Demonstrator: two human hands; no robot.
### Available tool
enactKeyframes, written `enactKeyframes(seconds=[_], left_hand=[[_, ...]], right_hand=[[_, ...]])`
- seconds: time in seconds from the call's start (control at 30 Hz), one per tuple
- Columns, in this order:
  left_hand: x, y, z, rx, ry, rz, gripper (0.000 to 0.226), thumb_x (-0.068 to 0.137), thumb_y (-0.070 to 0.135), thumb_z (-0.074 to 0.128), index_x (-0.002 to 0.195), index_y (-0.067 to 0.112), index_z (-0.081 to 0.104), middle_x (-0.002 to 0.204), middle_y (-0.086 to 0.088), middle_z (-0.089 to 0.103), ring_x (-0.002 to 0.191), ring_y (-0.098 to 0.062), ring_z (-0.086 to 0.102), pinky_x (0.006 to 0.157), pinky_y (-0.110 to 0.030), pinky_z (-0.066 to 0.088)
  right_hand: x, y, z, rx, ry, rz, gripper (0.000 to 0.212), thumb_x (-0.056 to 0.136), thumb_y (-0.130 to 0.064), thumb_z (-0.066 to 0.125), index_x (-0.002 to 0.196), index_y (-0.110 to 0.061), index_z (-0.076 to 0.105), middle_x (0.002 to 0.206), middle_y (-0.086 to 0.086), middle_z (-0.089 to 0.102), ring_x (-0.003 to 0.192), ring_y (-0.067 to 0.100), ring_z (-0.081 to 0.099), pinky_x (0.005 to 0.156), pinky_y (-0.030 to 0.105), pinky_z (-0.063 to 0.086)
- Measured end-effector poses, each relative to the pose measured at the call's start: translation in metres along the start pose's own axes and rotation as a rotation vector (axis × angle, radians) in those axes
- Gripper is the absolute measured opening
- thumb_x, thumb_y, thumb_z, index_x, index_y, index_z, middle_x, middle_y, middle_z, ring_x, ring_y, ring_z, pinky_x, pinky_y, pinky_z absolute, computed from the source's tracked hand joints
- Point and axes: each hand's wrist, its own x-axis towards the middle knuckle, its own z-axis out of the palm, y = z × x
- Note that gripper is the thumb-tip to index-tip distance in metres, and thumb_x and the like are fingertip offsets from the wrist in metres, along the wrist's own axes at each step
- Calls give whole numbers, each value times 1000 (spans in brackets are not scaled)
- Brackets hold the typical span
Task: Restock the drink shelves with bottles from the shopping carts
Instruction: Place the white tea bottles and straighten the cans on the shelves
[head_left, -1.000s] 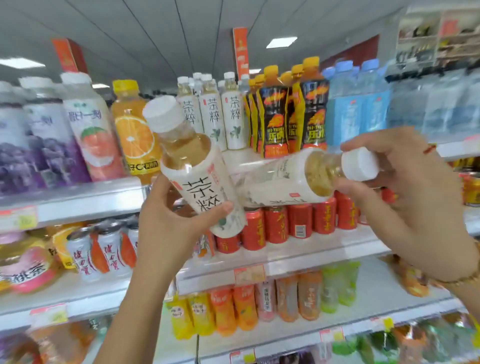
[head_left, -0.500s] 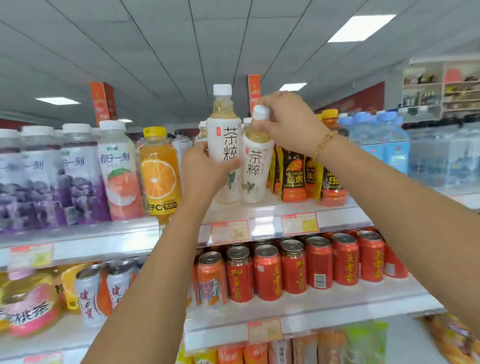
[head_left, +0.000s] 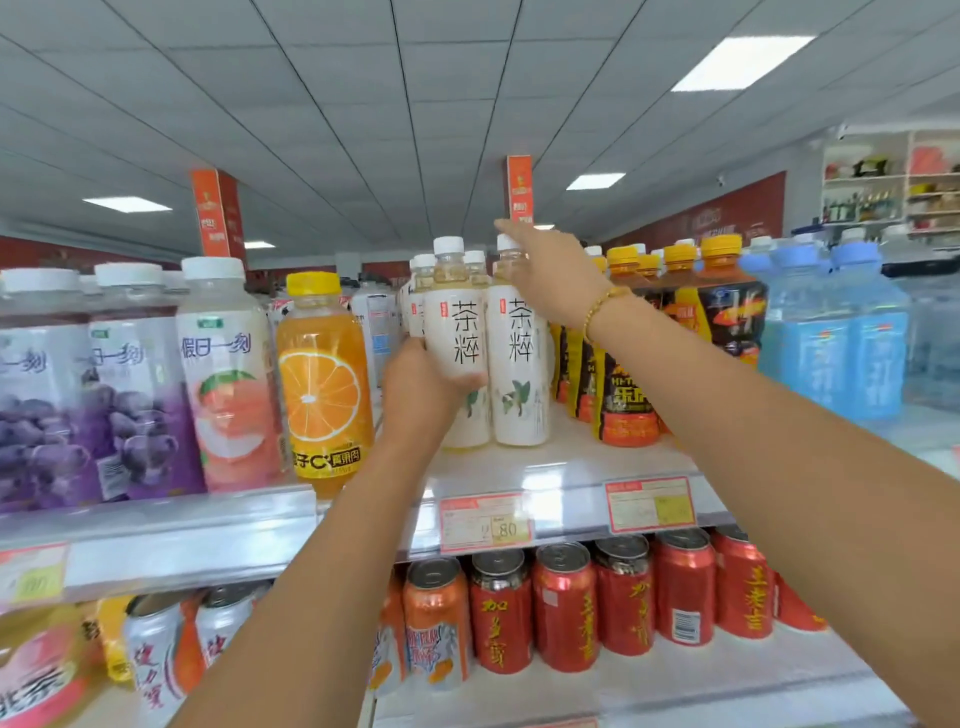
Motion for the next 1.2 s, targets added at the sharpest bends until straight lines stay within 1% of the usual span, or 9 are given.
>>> enactKeyframes(seconds=[0.1, 0.2, 0.27, 0.4, 0.57, 0.73, 0.87, 0.97, 1.2], left_hand=[[-1, -8, 3, 97, -72, -1, 53, 72, 25, 80, 116, 8, 55, 116, -7, 64, 106, -25, 60, 73, -27, 42], [0, -11, 3, 176, -102, 11, 52, 75, 31, 77, 116, 8, 55, 116, -8, 64, 106, -25, 59, 72, -27, 40], [6, -12, 4, 213, -127, 6, 55, 74, 35, 77, 118, 9, 54, 118, -7, 63, 108, -25, 58, 73, -28, 39], [16, -11, 10, 270, -161, -19, 56, 74, 40, 76, 115, 9, 53, 114, -6, 63, 105, -25, 58, 70, -29, 41], [23, 0, 23, 235, -191, -117, 41, 77, 36, 75, 92, 6, 51, 93, -8, 58, 93, -25, 61, 67, -29, 44], [36, 1, 29, 225, -231, -106, 41, 75, 36, 77, 65, 10, 47, 78, -5, 57, 82, -23, 61, 53, -25, 41], [45, 0, 36, 206, -219, -77, 39, 71, 33, 81, 74, 10, 49, 86, -5, 59, 91, -24, 62, 64, -28, 47], [49, -3, 43, 196, -217, -90, 42, 72, 34, 80, 66, 12, 45, 78, -3, 56, 79, -22, 59, 49, -23, 40], [61, -18, 63, 135, -175, -125, 46, 68, 41, 81, 70, 5, 52, 62, -6, 55, 66, -25, 60, 44, -26, 36]], right_hand=[[-32, 1, 16, 149, 59, 8, 81, 86, -13, 63, 149, -16, 13, 104, 7, 60, 88, 19, 59, 74, 28, 50], [-67, 1, 38, 136, 43, 109, 91, 73, -19, 77, 142, -7, 18, 130, 13, 47, 107, 25, 59, 84, 30, 49], [-79, 4, 49, -17, -19, 198, 94, 72, -27, 78, 139, 1, 17, 127, 19, 48, 106, 28, 59, 81, 28, 48], [-73, 4, 47, -93, -197, 336, 65, 82, -34, 69, 123, 3, 35, 96, 10, 57, 94, 24, 60, 65, 25, 46], [-58, 4, 54, -377, -336, 252, 28, 98, -22, 43, 111, -1, 57, 115, 14, 59, 106, 27, 57, 77, 30, 47], [-44, 13, 71, -367, -326, 336, 31, 97, -19, 41, 117, 0, 55, 120, 16, 56, 110, 28, 56, 77, 30, 46], [-43, 17, 78, -298, -310, 413, 31, 94, -10, 39, 119, 1, 54, 124, 16, 54, 114, 29, 54, 84, 32, 48], [-44, 19, 79, -255, -287, 438, 31, 92, -7, 40, 118, 0, 54, 123, 15, 55, 113, 28, 54, 83, 31, 47], [-44, 24, 87, -220, -268, 419, 30, 93, -9, 41, 118, 1, 54, 121, 16, 56, 113, 30, 55, 84, 34, 48]])
